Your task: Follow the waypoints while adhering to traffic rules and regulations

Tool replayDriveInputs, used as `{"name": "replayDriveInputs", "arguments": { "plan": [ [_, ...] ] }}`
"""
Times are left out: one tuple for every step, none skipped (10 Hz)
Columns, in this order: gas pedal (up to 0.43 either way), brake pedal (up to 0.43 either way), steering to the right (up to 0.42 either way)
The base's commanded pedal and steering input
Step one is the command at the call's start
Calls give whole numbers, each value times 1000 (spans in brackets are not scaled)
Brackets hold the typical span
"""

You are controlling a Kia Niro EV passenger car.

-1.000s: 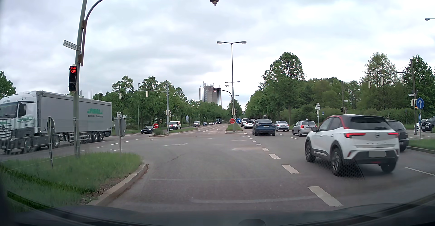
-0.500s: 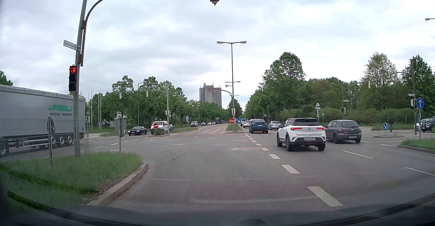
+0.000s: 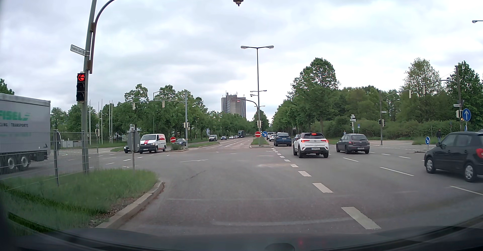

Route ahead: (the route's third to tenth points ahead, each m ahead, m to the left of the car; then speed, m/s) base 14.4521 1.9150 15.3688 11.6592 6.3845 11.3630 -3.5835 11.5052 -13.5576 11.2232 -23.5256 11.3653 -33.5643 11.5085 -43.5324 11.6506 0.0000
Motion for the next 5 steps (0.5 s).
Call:
{"name": "replayDriveInputs", "arguments": {
  "plan": [
    [0, 262, -3],
    [0, 262, -3],
    [0, 262, -3],
    [0, 262, -3],
    [0, 262, -3]
  ]
}}
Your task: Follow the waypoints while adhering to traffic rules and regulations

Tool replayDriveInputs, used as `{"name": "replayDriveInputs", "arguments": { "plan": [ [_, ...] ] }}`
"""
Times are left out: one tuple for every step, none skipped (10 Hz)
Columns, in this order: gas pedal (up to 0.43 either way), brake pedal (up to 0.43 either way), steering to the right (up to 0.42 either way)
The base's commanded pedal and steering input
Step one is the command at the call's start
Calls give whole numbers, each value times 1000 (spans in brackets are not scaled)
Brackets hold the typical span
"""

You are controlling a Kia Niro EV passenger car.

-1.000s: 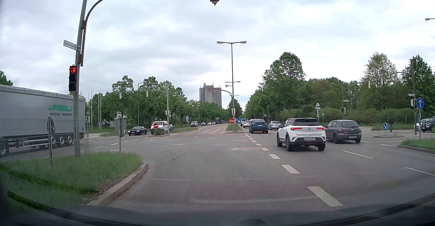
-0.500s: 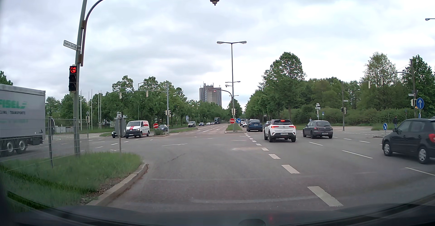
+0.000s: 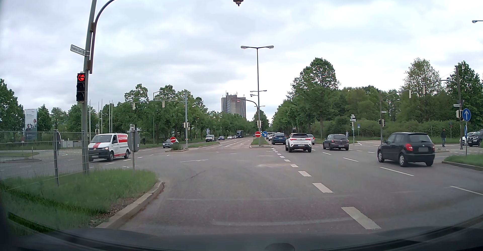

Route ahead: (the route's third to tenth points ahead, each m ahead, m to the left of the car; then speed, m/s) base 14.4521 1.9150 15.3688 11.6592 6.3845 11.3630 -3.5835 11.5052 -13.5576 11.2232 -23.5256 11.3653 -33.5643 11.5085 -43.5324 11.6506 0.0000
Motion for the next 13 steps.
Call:
{"name": "replayDriveInputs", "arguments": {
  "plan": [
    [0, 262, -3],
    [0, 262, -3],
    [0, 262, -3],
    [0, 262, -3],
    [0, 262, -3],
    [0, 262, -3],
    [0, 262, -3],
    [0, 262, -3],
    [0, 262, -3],
    [0, 262, -3],
    [0, 262, -3],
    [0, 262, -3],
    [0, 262, -3]
  ]
}}
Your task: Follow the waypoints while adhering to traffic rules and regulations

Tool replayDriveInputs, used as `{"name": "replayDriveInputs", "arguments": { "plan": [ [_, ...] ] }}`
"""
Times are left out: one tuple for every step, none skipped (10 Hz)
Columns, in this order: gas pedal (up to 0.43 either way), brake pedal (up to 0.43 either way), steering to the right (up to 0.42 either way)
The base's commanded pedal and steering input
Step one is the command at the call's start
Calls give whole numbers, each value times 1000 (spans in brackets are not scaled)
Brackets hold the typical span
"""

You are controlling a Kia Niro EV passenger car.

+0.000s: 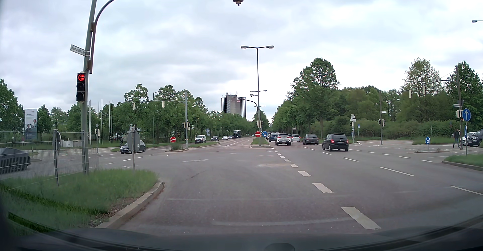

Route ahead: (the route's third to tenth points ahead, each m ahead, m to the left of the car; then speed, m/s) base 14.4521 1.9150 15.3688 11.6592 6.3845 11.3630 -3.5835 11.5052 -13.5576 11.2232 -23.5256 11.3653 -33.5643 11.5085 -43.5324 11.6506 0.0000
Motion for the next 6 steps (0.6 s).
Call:
{"name": "replayDriveInputs", "arguments": {
  "plan": [
    [0, 262, -3],
    [0, 262, -3],
    [0, 262, -3],
    [0, 262, -3],
    [0, 262, -3],
    [0, 262, -3]
  ]
}}
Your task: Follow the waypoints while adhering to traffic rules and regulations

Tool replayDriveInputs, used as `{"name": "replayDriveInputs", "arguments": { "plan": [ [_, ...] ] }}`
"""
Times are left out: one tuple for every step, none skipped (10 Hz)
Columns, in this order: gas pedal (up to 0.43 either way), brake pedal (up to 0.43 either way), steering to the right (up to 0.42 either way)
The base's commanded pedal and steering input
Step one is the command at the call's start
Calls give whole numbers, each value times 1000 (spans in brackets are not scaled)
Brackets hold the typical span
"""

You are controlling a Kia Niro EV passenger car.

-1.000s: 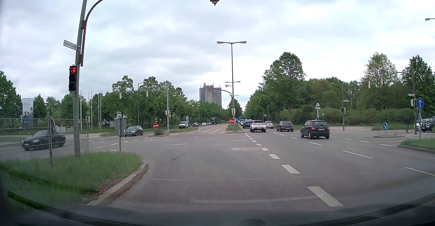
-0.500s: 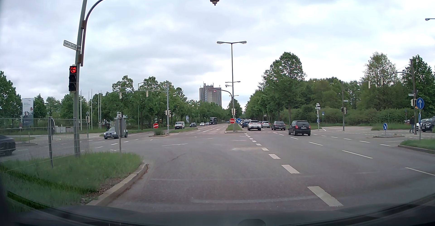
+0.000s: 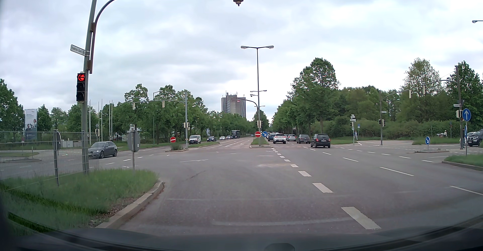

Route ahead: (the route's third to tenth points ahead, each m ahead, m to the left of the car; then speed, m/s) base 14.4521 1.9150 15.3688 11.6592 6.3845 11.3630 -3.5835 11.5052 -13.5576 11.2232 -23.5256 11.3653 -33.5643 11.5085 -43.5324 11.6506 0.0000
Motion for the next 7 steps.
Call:
{"name": "replayDriveInputs", "arguments": {
  "plan": [
    [0, 262, -3],
    [0, 262, -3],
    [0, 262, -3],
    [0, 262, -3],
    [0, 262, -3],
    [0, 262, -3],
    [0, 262, -3]
  ]
}}
